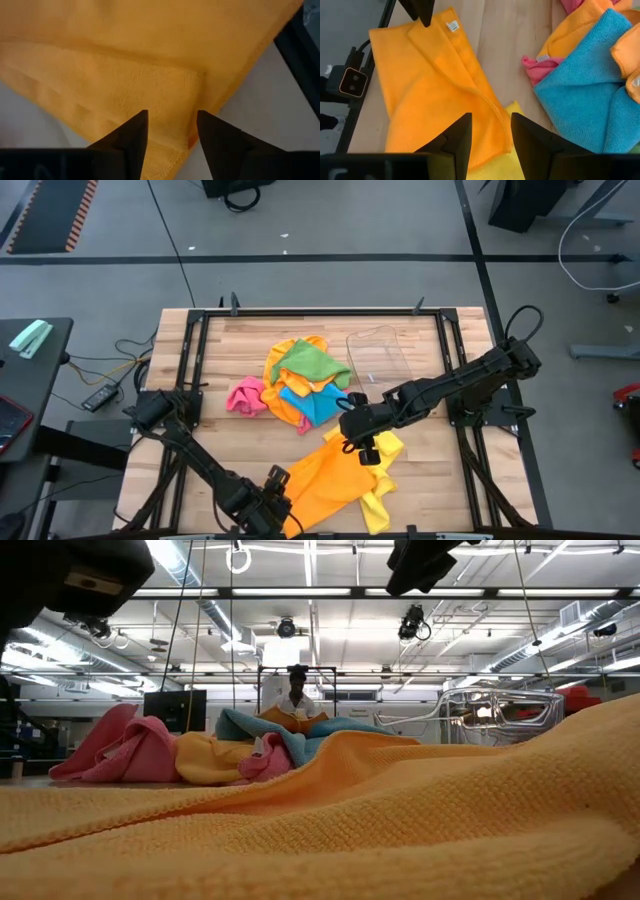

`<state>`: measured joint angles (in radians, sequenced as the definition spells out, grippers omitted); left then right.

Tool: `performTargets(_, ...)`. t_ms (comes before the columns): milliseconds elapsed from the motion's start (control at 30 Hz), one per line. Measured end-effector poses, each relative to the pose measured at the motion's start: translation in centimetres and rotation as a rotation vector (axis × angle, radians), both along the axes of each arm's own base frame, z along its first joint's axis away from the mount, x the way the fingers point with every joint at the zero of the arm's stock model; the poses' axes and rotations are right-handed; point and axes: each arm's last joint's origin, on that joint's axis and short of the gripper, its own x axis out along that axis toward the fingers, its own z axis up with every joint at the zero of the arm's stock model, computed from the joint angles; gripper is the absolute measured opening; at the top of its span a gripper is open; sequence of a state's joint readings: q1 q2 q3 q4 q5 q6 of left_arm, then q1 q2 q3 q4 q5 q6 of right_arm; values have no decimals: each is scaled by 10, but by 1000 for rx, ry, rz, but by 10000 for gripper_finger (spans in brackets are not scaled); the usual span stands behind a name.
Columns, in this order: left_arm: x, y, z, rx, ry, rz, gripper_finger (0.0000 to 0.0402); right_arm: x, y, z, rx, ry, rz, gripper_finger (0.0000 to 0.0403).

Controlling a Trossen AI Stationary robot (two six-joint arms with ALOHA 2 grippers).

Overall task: Fold microfiber towels
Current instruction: Fold the bottom orange towel

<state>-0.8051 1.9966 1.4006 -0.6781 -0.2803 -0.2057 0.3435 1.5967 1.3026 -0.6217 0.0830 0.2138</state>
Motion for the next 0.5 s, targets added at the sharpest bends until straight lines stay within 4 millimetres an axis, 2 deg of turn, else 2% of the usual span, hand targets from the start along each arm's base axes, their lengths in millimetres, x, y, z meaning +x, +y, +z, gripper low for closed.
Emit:
performTargets(233,2,-2,-13,21,21,-12,141,0,0,0,5,-3,-5,145)
performTargets(500,1,0,-3,-26,0,81,83,0,0,0,8,-2,-9,145)
